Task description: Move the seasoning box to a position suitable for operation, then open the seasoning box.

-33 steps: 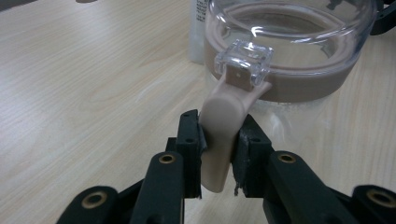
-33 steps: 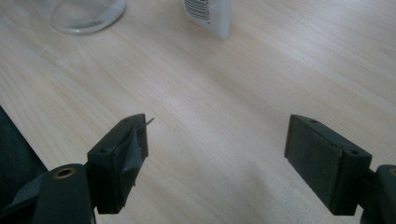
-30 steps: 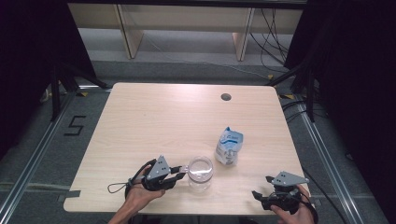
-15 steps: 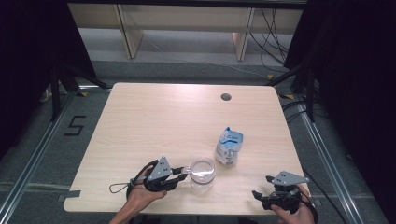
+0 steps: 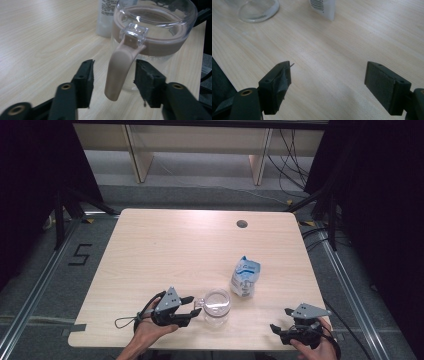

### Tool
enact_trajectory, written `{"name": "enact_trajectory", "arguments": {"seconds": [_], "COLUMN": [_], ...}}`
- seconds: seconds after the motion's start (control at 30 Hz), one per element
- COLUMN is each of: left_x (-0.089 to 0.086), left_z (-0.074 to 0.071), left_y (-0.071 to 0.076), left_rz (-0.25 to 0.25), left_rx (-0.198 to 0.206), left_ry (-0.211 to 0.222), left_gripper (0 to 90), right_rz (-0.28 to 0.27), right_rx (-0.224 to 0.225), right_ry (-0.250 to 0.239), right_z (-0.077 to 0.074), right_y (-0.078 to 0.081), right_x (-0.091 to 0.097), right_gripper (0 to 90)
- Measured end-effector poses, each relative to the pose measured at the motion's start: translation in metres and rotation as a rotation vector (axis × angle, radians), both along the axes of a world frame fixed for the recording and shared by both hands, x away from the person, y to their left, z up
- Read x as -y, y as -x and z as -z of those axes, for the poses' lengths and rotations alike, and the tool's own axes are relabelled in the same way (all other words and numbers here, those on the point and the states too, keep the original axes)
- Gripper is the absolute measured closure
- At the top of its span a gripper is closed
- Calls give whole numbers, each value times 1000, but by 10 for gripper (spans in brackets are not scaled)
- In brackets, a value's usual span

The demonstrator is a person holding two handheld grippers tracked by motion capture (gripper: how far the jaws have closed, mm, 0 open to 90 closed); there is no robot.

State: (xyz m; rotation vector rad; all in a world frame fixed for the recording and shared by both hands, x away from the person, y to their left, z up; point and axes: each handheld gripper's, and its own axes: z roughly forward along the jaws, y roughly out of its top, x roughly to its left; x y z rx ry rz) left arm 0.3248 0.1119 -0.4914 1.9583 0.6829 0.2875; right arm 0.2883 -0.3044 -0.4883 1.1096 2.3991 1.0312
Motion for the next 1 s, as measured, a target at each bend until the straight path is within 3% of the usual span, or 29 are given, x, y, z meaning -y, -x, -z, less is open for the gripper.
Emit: {"name": "enact_trajectory", "arguments": {"seconds": [0.13, 0.17, 0.27, 0.4, 0.47, 0.5, 0.53, 0.8, 1.0], "left_x": [-7, -8, -13, -19, -20, -21, -21, -21, -12], "left_z": [-4, -5, -11, -17, -20, -22, -23, -36, -45], "left_y": [3, 5, 7, 10, 10, 11, 12, 15, 19], "left_rz": [-6, -19, -35, -71, -93, -99, -110, -147, -154], "left_rx": [-18, -36, -22, -43, -53, -55, -49, -21, 7], "left_ry": [14, 30, 34, 48, 70, 74, 87, 170, 164], "left_gripper": [329, 329, 316, 313, 326, 329, 339, 501, 681], "right_rz": [-11, -11, -12, -25, -9, 13, -10, -29, -21], "right_rx": [19, 19, 12, 12, 1, -29, 11, 12, 40], "right_ry": [10, 10, 5, 0, 4, -4, 5, 6, 16], "right_z": [0, 0, 1, 0, 0, 0, 1, -1, -1], "right_y": [-1, -1, -2, -2, -2, 1, -2, -3, -3], "right_x": [0, 0, 0, -1, -1, -3, -3, -2, -2], "right_gripper": [221, 221, 221, 222, 224, 224, 224, 243, 247]}}
